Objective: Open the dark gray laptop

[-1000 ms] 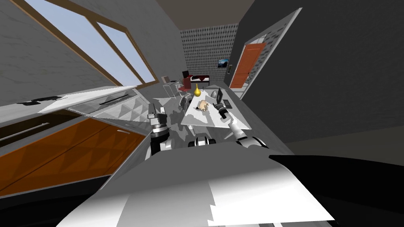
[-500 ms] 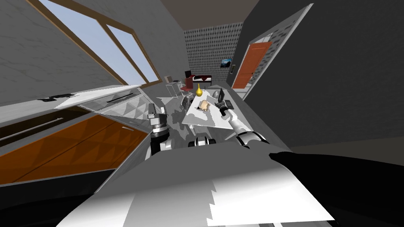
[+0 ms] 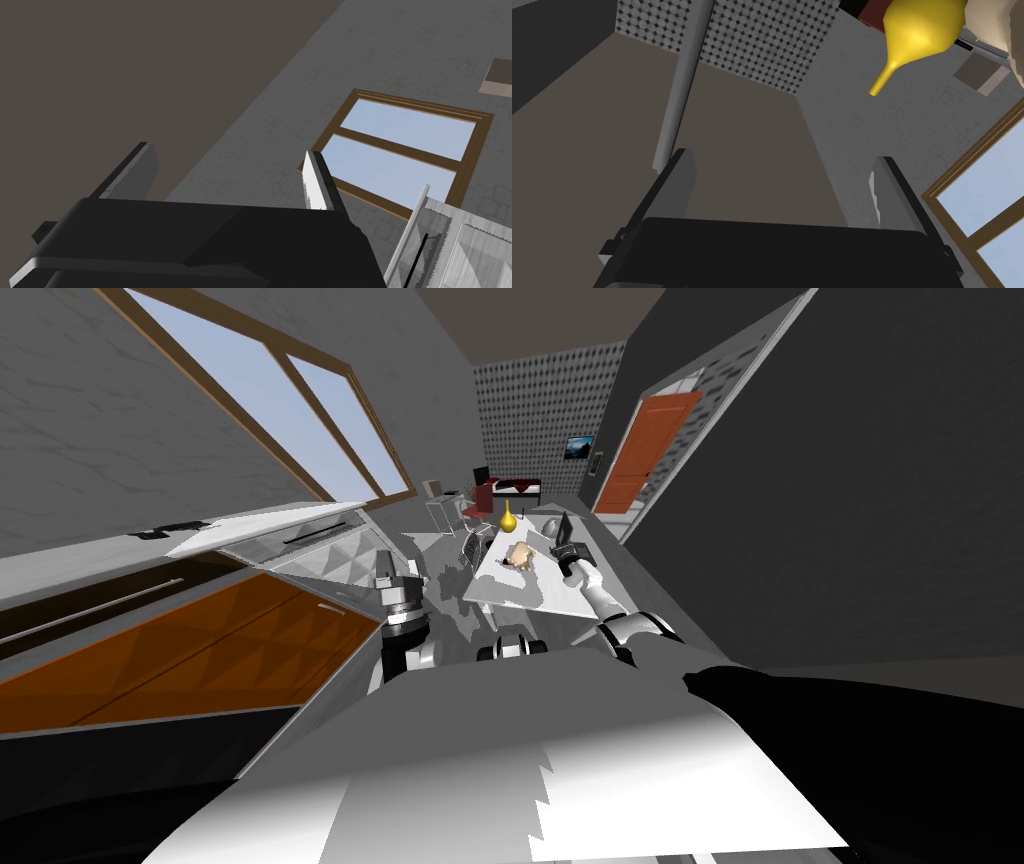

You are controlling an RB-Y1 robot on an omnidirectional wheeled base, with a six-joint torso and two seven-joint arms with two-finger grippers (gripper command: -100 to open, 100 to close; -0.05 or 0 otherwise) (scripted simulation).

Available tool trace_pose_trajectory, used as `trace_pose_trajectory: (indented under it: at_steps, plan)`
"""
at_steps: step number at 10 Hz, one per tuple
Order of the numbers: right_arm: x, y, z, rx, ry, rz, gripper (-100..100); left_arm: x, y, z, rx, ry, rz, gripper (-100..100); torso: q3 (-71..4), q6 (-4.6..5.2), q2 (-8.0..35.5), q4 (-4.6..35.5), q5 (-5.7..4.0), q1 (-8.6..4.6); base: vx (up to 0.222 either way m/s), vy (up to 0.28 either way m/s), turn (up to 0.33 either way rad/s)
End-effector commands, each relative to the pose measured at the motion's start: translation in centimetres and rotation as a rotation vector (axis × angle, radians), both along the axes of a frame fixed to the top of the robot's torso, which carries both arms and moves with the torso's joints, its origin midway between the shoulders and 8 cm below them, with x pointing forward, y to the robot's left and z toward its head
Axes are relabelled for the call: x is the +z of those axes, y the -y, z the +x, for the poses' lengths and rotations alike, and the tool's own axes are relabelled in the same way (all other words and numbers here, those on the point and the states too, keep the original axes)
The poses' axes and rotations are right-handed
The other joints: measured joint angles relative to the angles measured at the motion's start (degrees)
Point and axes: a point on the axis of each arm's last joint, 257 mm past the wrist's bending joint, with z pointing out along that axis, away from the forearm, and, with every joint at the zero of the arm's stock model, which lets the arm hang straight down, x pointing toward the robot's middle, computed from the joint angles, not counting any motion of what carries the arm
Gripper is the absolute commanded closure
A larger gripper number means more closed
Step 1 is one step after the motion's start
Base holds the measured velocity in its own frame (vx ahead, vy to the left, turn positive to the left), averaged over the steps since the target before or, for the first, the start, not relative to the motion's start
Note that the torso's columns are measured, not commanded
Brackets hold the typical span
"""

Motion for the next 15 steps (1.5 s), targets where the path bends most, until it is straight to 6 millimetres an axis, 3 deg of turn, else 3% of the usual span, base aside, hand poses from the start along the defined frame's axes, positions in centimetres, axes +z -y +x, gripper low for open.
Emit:
trace_pose_trajectory:
  at_steps: [1, 4, 8, 12, 13, 15]
  plan:
    - [1.2, 3.5, 1.1, -0.078, -0.024, -0.143, -100, 0.0, 0.0, 0.0, 0.000, 0.000, 0.000, 0, 0.00, 0.00, 0.00, 0.00, 0.00, 0.00, -0.003, -0.018, 0.085]
    - [1.7, 4.9, 1.4, -0.107, -0.032, -0.193, -100, 0.0, 0.0, 0.0, 0.000, 0.000, 0.000, 0, 0.00, 0.00, 0.01, 0.00, 0.01, 0.03, -0.004, -0.009, 0.040]
    - [4.6, 9.6, 2.0, -0.208, -0.049, -0.357, -100, 0.0, 0.0, 0.0, 0.000, 0.000, 0.000, 0, 0.00, 0.03, 0.00, 0.03, 0.02, -0.01, -0.005, -0.009, 0.068]
    - [4.8, 10.0, 2.1, -0.214, -0.050, -0.366, -100, 0.0, 0.0, 0.0, 0.000, 0.000, 0.000, 0, 0.00, 0.01, -0.01, -0.01, 0.00, 0.02, -0.001, -0.004, 0.010]
    - [4.8, 10.0, 2.1, -0.214, -0.050, -0.366, 100, 0.0, 0.0, 0.0, 0.000, 0.000, 0.000, 0, 0.00, 0.01, 0.00, 0.00, 0.01, 0.02, 0.000, 0.000, 0.000]
    - [4.5, 9.0, 2.0, -0.195, -0.023, -0.251, 100, 0.0, 0.0, 0.0, 0.000, 0.000, 0.000, 0, -0.05, -0.01, -0.08, -0.17, -0.11, -0.12, 0.003, -0.063, -0.085]
